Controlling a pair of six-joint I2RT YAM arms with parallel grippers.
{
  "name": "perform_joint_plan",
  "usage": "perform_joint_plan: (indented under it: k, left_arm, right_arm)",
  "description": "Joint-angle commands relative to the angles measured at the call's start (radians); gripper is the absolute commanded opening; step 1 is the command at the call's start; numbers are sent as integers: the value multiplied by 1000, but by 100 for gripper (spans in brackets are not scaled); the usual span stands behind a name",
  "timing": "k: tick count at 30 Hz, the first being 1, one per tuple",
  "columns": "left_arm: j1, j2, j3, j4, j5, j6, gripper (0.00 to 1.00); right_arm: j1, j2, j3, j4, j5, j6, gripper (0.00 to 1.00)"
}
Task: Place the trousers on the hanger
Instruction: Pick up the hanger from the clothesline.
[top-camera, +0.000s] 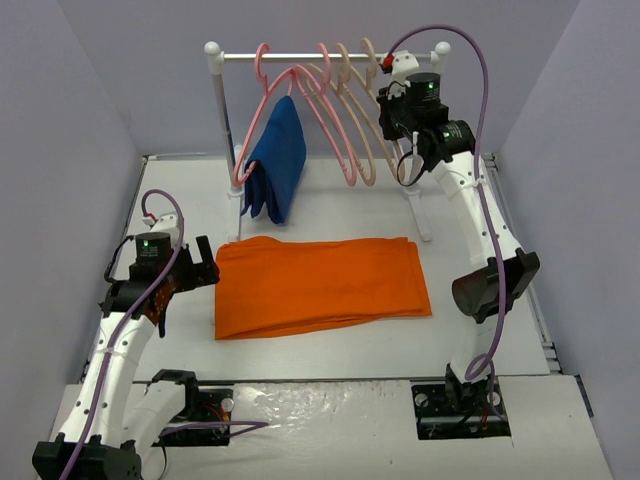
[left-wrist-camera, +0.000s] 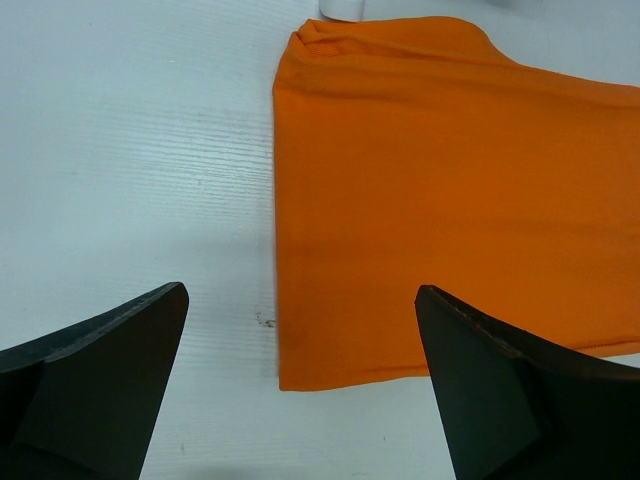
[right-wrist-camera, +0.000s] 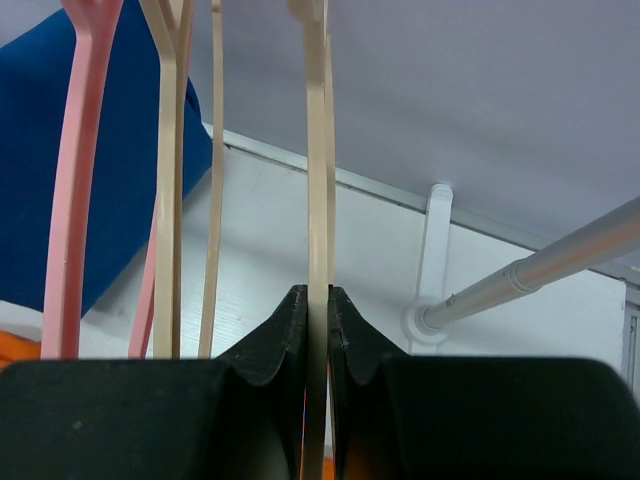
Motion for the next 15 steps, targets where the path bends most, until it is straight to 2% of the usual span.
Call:
perform_joint_plan:
  k: [1, 10, 15]
  left_arm:
    - [9, 9, 33, 42, 14, 12, 97]
    - [10, 13, 32, 41, 12, 9, 97]
    - [8, 33, 34, 35, 15, 5, 97]
  right_arm:
    - [-7, -99, 33, 138, 57, 14, 0]
    - [-5, -233, -102, 154, 62, 24, 0]
    - [-5, -356, -315, 176, 62, 49, 0]
